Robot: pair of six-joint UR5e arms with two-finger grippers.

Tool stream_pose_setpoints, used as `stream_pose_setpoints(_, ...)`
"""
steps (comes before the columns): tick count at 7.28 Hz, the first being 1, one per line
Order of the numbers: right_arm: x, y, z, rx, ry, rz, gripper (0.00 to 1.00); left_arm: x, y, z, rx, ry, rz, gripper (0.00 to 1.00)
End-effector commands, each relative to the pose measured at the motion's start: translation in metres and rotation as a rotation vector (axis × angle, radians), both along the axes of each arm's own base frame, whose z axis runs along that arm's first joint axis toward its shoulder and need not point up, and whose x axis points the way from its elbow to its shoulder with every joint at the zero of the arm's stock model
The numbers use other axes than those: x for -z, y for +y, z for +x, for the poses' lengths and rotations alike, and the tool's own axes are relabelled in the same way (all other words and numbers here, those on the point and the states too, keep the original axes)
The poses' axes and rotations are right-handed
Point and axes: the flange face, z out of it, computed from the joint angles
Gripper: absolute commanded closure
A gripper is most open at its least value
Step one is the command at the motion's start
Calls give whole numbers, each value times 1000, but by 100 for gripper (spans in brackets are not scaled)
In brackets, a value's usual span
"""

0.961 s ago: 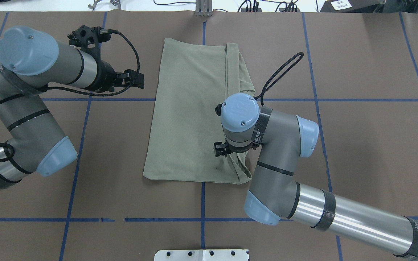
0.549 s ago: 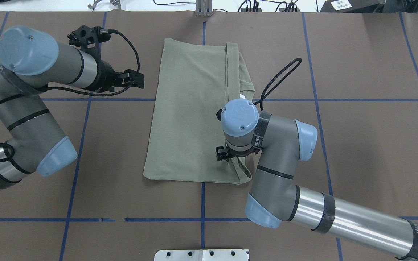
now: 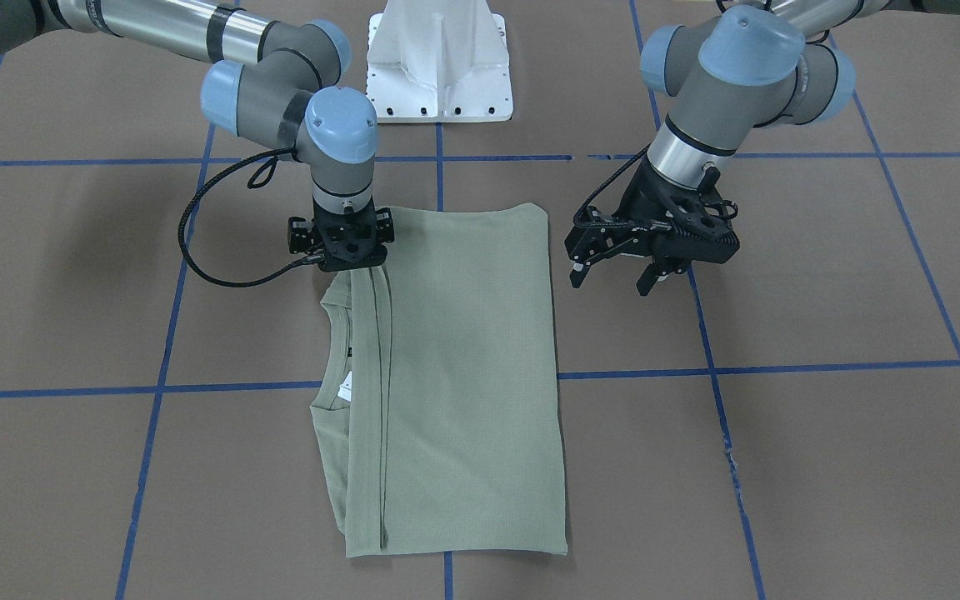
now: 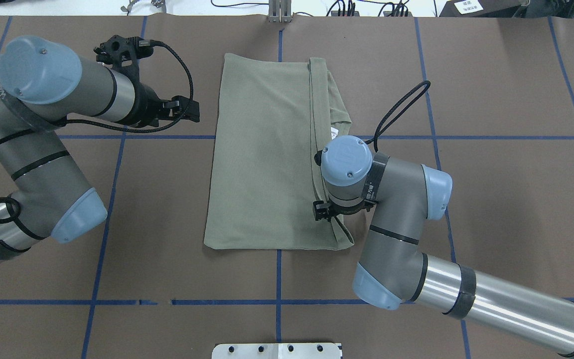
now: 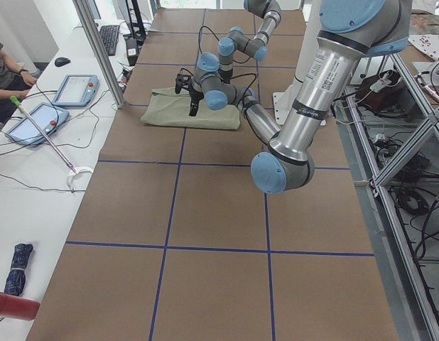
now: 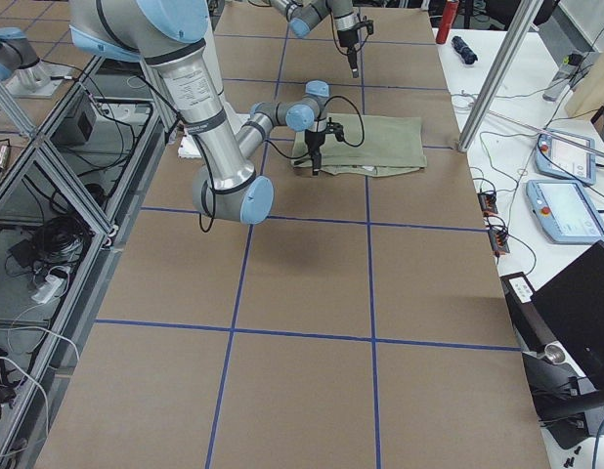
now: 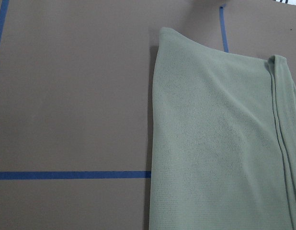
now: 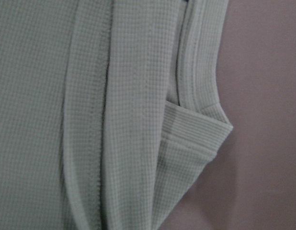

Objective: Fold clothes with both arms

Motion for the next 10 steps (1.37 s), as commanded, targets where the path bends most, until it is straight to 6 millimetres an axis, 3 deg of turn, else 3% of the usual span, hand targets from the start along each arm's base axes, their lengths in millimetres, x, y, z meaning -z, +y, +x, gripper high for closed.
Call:
stream_pose_setpoints(1,-37,1,39,5,23,7,0,4,3,4,-2,8,-4,0)
stream_pose_setpoints(3,-47,-2,54,6,36,12,0,7,7,9,-7,14,-11,0)
stream_pose_setpoints(4,-43,-12,68,-16,26,17,0,8,7,8,-6,16,-10,0)
stream_pose_setpoints(5,-23,-29,85,-28,-24,13,0,9,8,8,-7,17,-8,0)
stream_pose_setpoints(6,7,-46,86,-36,-68,21,0,11,8,7,-7,20,-5,0)
stream_pose_setpoints(7,30,-60,79,-42,-89,42,0,12,9,5,-5,23,-2,0)
stream_pose_setpoints(9,70,-94,34,-38,-82,57,0,14,12,-1,-2,30,7,0)
stream_pose_setpoints(10,85,-112,13,-41,-73,70,0,28,17,-13,8,51,31,0)
